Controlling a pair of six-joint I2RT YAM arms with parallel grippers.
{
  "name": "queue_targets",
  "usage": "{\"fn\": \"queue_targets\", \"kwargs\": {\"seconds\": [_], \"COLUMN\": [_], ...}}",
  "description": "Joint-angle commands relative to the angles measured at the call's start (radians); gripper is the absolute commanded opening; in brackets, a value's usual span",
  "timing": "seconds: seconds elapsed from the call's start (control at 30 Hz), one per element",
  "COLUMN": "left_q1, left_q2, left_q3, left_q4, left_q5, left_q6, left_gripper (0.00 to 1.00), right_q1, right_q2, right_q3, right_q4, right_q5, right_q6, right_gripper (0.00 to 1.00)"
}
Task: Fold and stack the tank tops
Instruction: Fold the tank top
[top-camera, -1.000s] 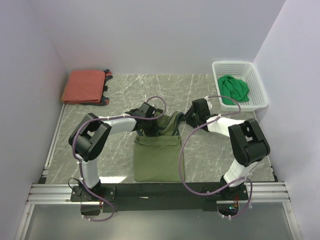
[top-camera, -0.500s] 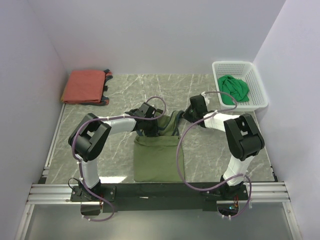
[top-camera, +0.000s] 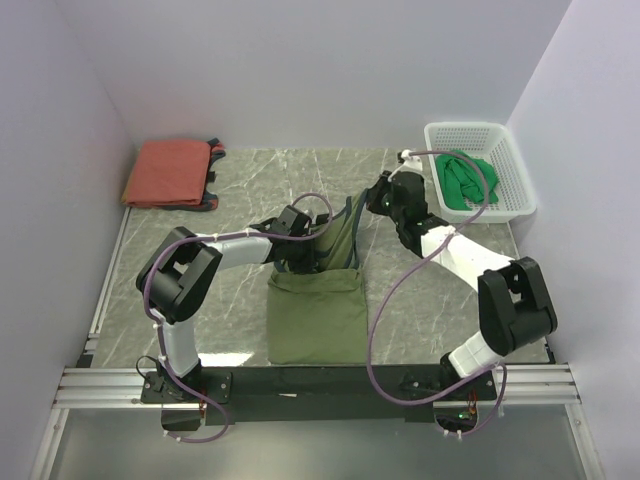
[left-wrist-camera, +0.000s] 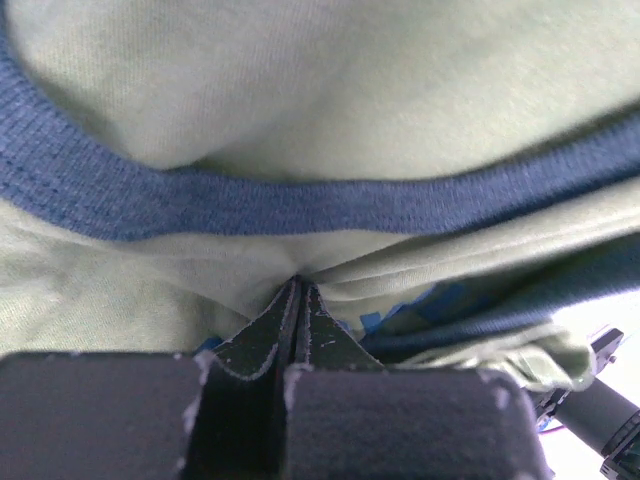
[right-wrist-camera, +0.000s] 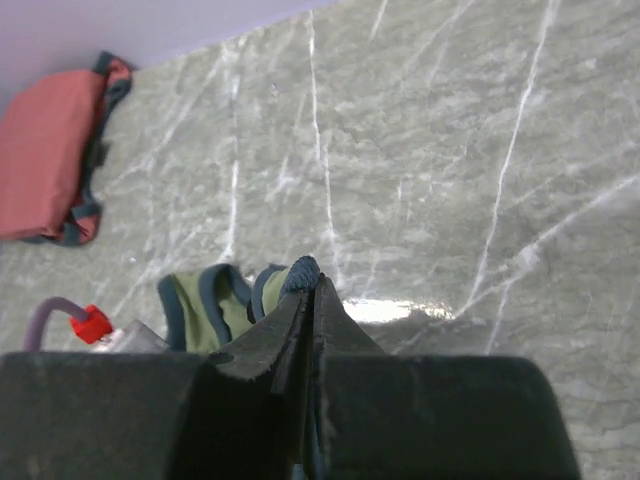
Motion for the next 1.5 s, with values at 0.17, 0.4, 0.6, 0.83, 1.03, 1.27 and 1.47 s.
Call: {"fn": "queue_targets", "kwargs": {"seconds": [0.17,0.4,0.6,0.83,1.03,1.27,1.47], "left_q1": [-0.004,-0.003,0.025,0.124,0.239,0.286,0.289], "left_q2": [0.03,0.02,0.007,-0.063,-0.106,-0.036,0.075], "left_q3": [-0.011,0.087,0.181,0.224,0.212,0.288,0.388], "left_q4": [-0.114,-0.15,-0.173,-0.18,-0.226,-0.272,-0.286], "left_q5": [-0.004,-0.019,-0.023,-0.063,-0.22,-0.358,-0.376], "left_q6": [0.04,0.034,0.023,-0.023,-0.066,-0.038,-0.003], "left_gripper": [0.01,0.13,0.29,0.36,0.37,0.43,0.47], "right_q1": [-0.029,-0.054,-0.052,-0.043,-0.038,-0.02,0.004], "right_q2": [0.087,0.173,0.202,0.153,0.218,0.169,0.279], "right_q3": [0.072,0.233,0.32,0.221,0.255,0.259,0.348], "right_q4": [-0.069,-0.406,-0.612,-0.577,-0.612,-0.559,-0.602], "right_q5": [0.119,0.232,0.28,0.262,0.231,0.17,0.145], "right_q6": [0.002,0.083,0.112,0.089,0.097,0.101,0.091], "right_gripper": [0.4,0.56,0.58,0.59,0.59,0.58,0.59]}}
